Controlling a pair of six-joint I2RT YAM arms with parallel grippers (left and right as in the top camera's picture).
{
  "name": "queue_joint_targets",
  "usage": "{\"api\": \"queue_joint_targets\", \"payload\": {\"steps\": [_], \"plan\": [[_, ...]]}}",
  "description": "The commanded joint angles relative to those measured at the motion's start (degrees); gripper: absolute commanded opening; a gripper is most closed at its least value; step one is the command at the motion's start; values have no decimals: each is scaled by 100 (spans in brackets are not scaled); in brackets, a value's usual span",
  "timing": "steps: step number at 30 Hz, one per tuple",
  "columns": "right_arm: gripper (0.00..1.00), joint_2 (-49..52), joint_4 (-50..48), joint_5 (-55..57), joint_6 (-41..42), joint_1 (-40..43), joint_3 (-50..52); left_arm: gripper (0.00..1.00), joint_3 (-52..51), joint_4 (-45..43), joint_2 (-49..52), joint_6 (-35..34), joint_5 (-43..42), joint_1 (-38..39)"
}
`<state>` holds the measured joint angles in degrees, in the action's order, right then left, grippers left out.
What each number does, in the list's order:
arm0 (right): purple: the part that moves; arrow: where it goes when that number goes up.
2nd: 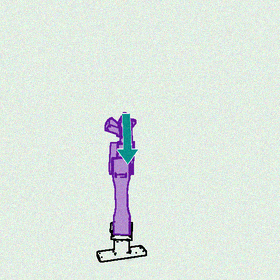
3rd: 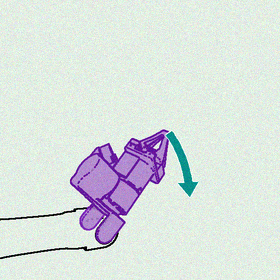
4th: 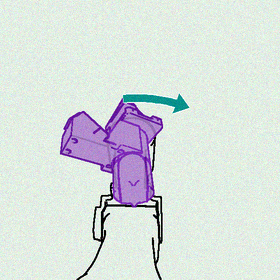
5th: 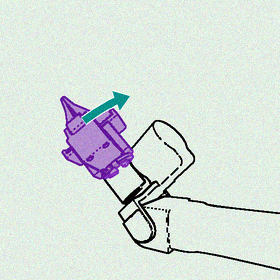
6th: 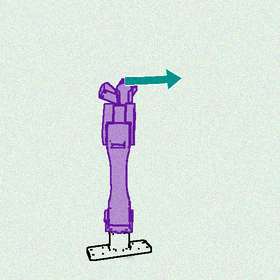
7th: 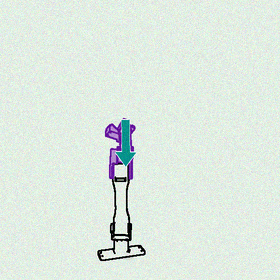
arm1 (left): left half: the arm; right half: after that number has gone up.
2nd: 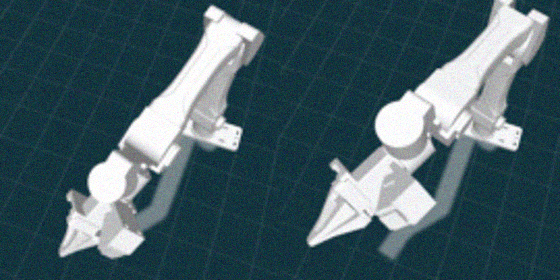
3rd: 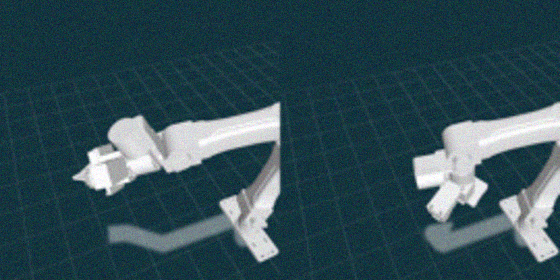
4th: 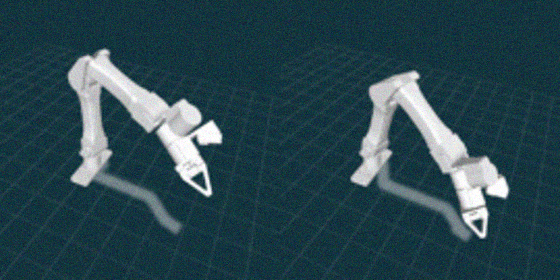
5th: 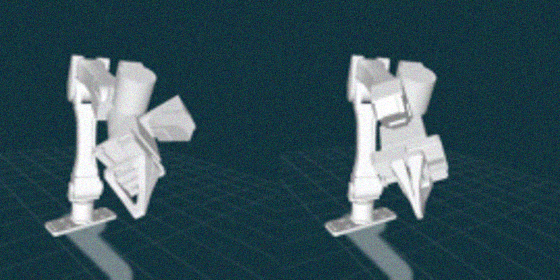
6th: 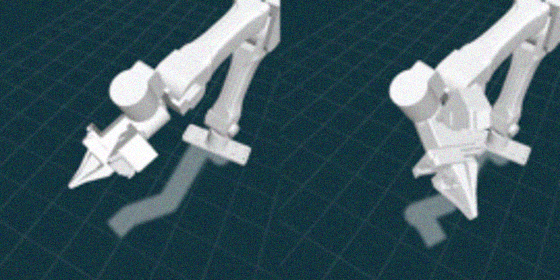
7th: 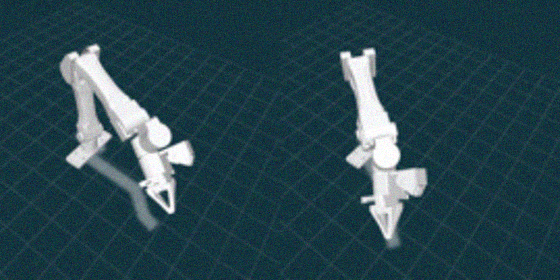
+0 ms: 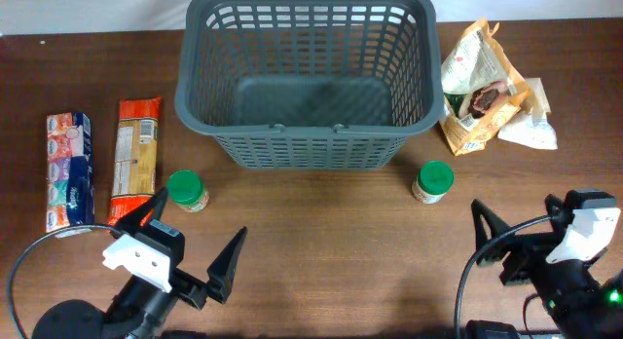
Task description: Pack container
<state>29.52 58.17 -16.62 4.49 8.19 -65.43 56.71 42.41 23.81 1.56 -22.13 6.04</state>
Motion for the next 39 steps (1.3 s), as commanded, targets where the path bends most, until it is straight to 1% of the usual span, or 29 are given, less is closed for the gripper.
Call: {"api": "queue_joint_targets", "payload": {"steps": [1, 4, 5, 8, 9, 10, 12, 14, 16, 17, 18, 20, 21, 23, 24, 27, 28, 29, 30, 34, 36, 39], "plan": [[99, 297, 623, -420, 31, 9, -199, 99, 101, -76, 68, -2, -422, 20], [99, 444, 1005, -439, 31, 9, -341, 99, 540, 57, 232, -68, -476, 20], [99, 614, 1276, -393, 24, 9, -669, 99, 1200, 595, 564, -63, -15, 20], [99, 1115, 1784, -50, 24, 9, -1550, 99, 2365, 1794, 1342, -50, 815, 20], [99, 1353, 2004, 70, 22, 9, -1930, 99, 2780, 2225, 1652, 20, 970, 20], [99, 1779, 2398, 157, -24, 9, -2597, 99, 3560, 2990, 2256, 107, 1137, 20], [99, 2308, 2920, 179, -114, 9, -3427, 99, 4417, 3744, 2931, 107, 1128, 20], [99, 2935, 3541, 188, -122, 9, -4387, 99, 5016, 4113, 3462, 105, 931, 20], [99, 3445, 3917, 181, -120, 9, -5110, 99, 5206, 4146, 3814, 105, 616, 20], [99, 3591, 3915, 153, -101, 9, -5281, 99, 5204, 4214, 3947, 105, 420, 20], [99, 3674, 3912, 118, -101, 9, -5355, 99, 5204, 4236, 4052, 105, 247, 20], [99, 3746, 3912, 125, -103, 9, -5372, 99, 5206, 4256, 4153, 59, 199, 20], [99, 3801, 3912, 227, -105, 9, -5372, 99, 5206, 4347, 4225, -269, 468, 20], [99, 3875, 3912, 570, -105, 9, -5372, 99, 5206, 4607, 4308, -1379, 1360, 20], [99, 3936, 3912, 844, -103, 9, -5372, 99, 5206, 4728, 4350, -1593, 1585, 20], [99, 4199, 3912, 1040, -103, 9, -5375, 99, 5305, 4953, 4498, -1569, 1519, 20], [99, 4253, 3912, 1021, -103, 9, -5375, 99, 5396, 4992, 4562, -1397, 1366, 20], [99, 4374, 3912, 953, -103, 9, -5375, 99, 5567, 5034, 4671, -966, 990, 20], [99, 4516, 3906, 894, -103, 9, -5375, 99, 5884, 5101, 4824, -719, 750, 20], [99, 4671, 3893, 894, -103, 9, -5375, 99, 6747, 4992, 4946, -461, 752, 20], [99, 4653, 3777, 894, -103, 9, -5379, 99, 7211, 4778, 4905, -315, 765, 20], [99, 4631, 3676, 1001, -105, 9, -5379, 99, 7552, 4409, 4699, -321, 839, 20]]}}
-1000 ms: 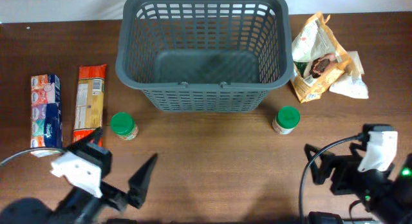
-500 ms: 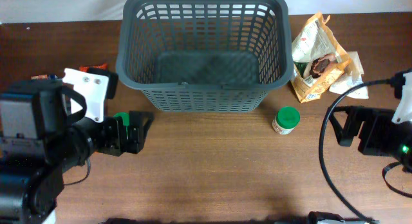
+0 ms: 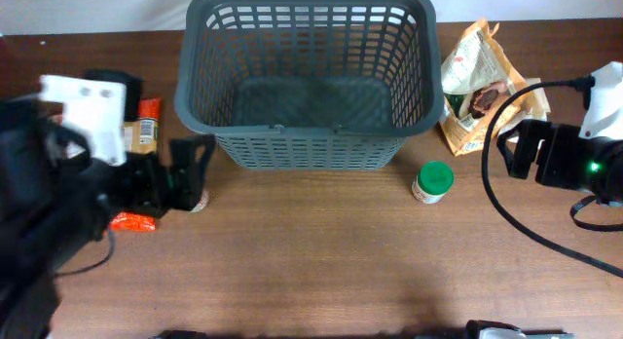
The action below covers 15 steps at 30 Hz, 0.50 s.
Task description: Pack container
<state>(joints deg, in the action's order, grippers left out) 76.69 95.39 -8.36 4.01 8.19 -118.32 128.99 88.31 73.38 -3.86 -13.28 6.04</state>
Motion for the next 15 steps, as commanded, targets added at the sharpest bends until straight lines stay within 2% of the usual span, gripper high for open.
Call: {"api": "queue_joint_targets", "payload": {"steps": [1, 5, 10, 15], "plan": [[99, -81, -44, 225, -55, 11, -90, 99, 328, -216, -317, 221, -46, 20], [99, 50, -46, 308, 48, 15, -90, 99, 328, -219, -472, 223, 11, 20], [99, 551, -9, 306, 509, 15, -87, 99, 328, 136, -420, 216, 723, 20], [99, 894, 192, 70, 573, 13, -87, 99, 328, 286, -372, 219, 732, 20]]}}
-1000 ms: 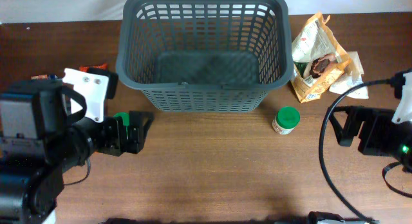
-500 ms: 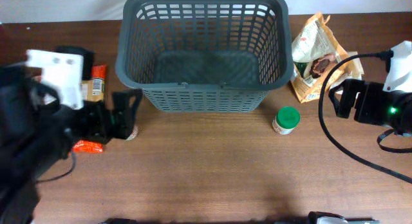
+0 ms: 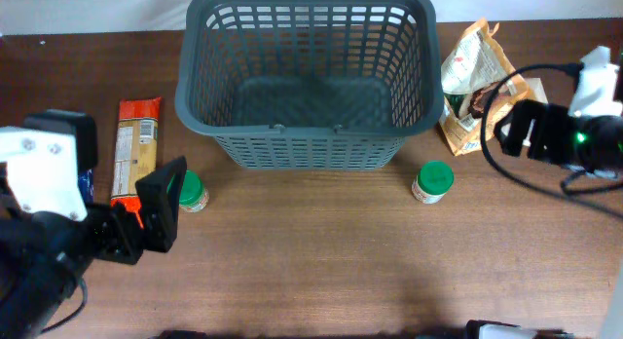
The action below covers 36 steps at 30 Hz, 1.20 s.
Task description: Pack container
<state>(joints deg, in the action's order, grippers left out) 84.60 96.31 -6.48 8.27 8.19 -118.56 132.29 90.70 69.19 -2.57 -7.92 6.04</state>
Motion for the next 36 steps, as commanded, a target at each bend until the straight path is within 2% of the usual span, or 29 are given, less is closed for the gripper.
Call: {"api": "queue_joint_targets", "payload": {"steps": [1, 19, 30, 36], "plan": [[99, 101, 101, -192, 146, 13, -63, 99, -2, 48, 48, 92, 197, 20], [99, -2009, 101, -581, 142, 13, -66, 99, -2, 540, 59, 90, 173, 20], [99, -2208, 98, -765, 101, 9, -66, 99, -2, 597, 15, 90, 114, 20], [99, -1639, 98, -549, -96, 9, -66, 99, -2, 597, 17, 90, 114, 20]]}}
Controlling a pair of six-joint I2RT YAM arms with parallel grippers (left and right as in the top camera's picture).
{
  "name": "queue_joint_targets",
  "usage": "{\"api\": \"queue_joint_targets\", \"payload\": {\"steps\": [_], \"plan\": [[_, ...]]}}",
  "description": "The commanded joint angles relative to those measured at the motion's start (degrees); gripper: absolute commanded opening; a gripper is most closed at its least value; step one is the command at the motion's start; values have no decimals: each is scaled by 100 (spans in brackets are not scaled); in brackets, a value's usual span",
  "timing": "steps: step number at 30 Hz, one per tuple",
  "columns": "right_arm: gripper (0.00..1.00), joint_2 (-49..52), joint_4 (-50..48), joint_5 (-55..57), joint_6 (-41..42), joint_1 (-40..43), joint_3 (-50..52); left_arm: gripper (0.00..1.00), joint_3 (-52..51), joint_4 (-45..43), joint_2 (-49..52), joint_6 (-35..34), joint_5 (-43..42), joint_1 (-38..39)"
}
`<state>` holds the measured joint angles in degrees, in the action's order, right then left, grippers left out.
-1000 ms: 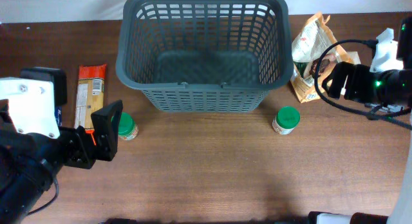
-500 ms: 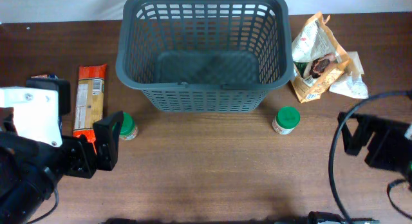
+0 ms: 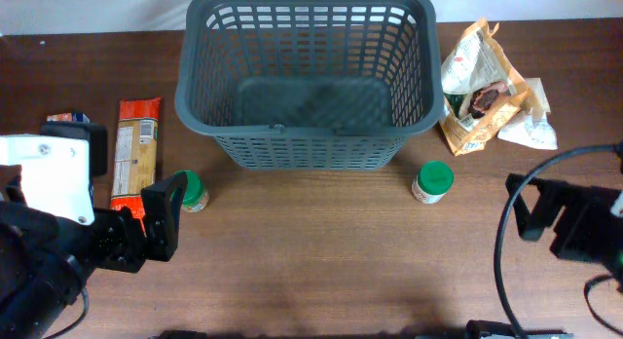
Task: Pack container
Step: 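Lower the right gripper over the crumpled coffee bag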
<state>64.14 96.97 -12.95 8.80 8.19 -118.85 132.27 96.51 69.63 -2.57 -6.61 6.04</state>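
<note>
A grey slotted basket stands empty at the back middle. Left of it lie an orange pasta packet and a tissue pack, the pack mostly hidden under my left arm. A green-lidded jar stands in front of the basket's left corner, and my left gripper hangs open just to its left, holding nothing. A second green-lidded jar stands at the front right. My right gripper is open and empty, low at the right, about a hand's width from that jar.
An orange snack bag and a white packet lie right of the basket. The basket's front wall rises between the jars. Brown table stretches across the front.
My right arm has moved from beside the snack bag down to the lower right. My left arm has shifted slightly toward the front, still next to the left jar. None of the objects has moved.
At first both arms sat low at the front edge with open grippers. Then the left arm was over the tissue pack and pasta, and the right was beside the snack bag. Later the left had dropped near the left jar. Now the right is low again. Nothing was picked up.
</note>
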Motion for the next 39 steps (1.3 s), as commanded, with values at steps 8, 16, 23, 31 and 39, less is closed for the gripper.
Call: {"api": "queue_joint_targets", "payload": {"steps": [8, 16, 23, 31, 39], "plan": [[99, 1775, -129, 787, 229, 15, -37, 99, -2, 15, -28, 90, -17, 20], [99, 2876, -643, 282, -870, 20, -37, 99, -35, 15, -28, 92, -15, 20], [99, 3117, -949, 157, -1587, 216, -37, 99, -205, 15, -26, 92, -15, 20], [99, 3119, -487, 94, -1609, 728, -31, 99, -291, 15, -26, 92, 7, 20], [99, 3119, -271, -59, -1580, 601, 39, 99, -291, 15, -26, 92, 4, 20]]}}
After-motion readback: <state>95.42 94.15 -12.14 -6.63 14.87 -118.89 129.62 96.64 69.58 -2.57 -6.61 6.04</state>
